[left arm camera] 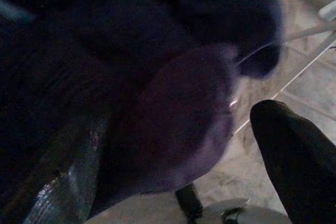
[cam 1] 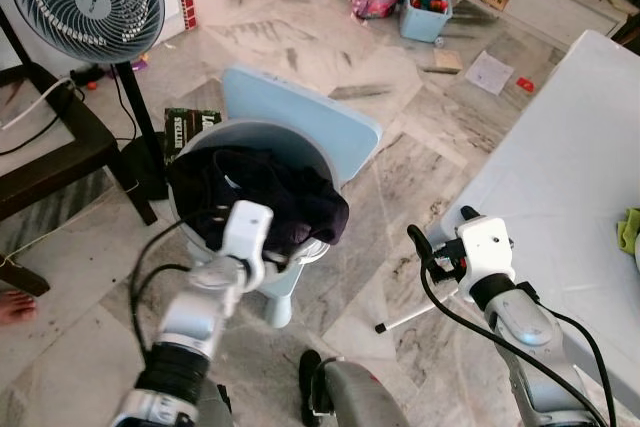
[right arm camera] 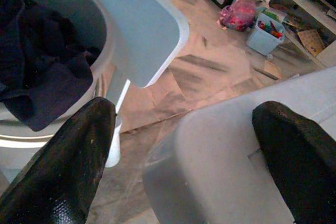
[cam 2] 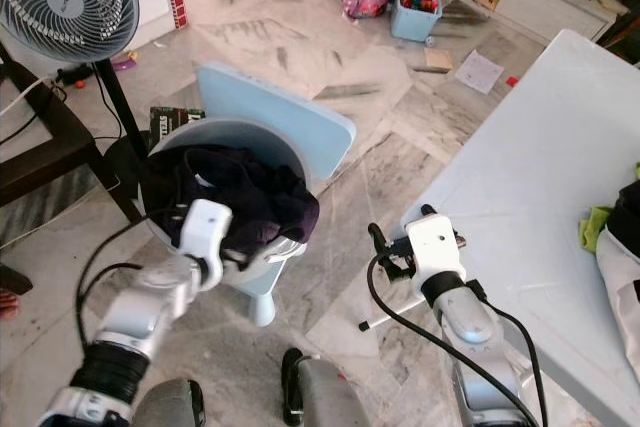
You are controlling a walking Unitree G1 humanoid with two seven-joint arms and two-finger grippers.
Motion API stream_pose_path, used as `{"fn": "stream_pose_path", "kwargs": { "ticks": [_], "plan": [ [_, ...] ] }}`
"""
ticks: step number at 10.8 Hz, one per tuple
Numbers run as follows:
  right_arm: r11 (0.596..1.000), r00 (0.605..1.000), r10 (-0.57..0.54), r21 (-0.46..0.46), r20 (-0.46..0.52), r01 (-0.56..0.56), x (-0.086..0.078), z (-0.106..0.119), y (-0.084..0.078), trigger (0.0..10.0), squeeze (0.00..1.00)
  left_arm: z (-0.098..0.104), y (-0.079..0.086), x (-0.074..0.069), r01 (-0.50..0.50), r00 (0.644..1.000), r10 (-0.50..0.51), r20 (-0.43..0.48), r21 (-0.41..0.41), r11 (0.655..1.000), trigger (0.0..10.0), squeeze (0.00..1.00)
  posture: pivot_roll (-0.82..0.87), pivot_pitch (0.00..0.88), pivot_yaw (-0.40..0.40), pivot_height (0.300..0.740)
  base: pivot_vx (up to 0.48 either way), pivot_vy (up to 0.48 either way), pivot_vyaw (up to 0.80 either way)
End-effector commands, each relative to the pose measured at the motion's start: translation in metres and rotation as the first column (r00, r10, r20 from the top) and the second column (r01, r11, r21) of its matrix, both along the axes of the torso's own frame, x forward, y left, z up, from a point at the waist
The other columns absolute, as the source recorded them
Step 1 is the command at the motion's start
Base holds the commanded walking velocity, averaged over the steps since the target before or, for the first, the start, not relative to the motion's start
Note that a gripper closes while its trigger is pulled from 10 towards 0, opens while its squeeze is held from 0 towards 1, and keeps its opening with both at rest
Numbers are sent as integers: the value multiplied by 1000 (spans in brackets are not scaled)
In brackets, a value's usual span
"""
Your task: Hang hanger
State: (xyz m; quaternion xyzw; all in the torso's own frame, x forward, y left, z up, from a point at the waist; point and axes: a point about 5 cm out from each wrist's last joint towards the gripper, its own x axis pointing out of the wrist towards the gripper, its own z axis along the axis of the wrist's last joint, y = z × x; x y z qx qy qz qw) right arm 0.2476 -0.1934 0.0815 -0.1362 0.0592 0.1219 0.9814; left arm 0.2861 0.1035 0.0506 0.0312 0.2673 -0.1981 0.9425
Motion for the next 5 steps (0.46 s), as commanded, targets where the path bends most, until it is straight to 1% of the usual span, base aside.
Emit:
{"fn": "stream_pose_path", "kwargs": {
  "ticks": [1,2,4,5],
  "plan": [
    [1000,1000,-4,-12,-27,4,-2,-5,-3,10000,0,1,-4,-3,15,1000,-15,5,6,1000,10000,0,-80,167,-124,740,0,0,0],
    [1000,1000,-5,-13,-27,4,-2,-6,-3,10000,0,2,-2,-2,27,1000,-27,11,20,999,10000,0,-82,167,-125,740,0,0,0],
    [1000,1000,2,-12,-28,-2,-2,-7,0,10000,0,2,10,5,6,1000,-6,-5,39,999,10000,0,-83,166,-124,740,0,0,0],
    [1000,1000,4,-9,-25,-4,-1,-6,1,10000,0,0,17,12,-24,999,25,-48,13,1000,10000,0,-86,166,-124,740,0,0,0]
  ]
}}
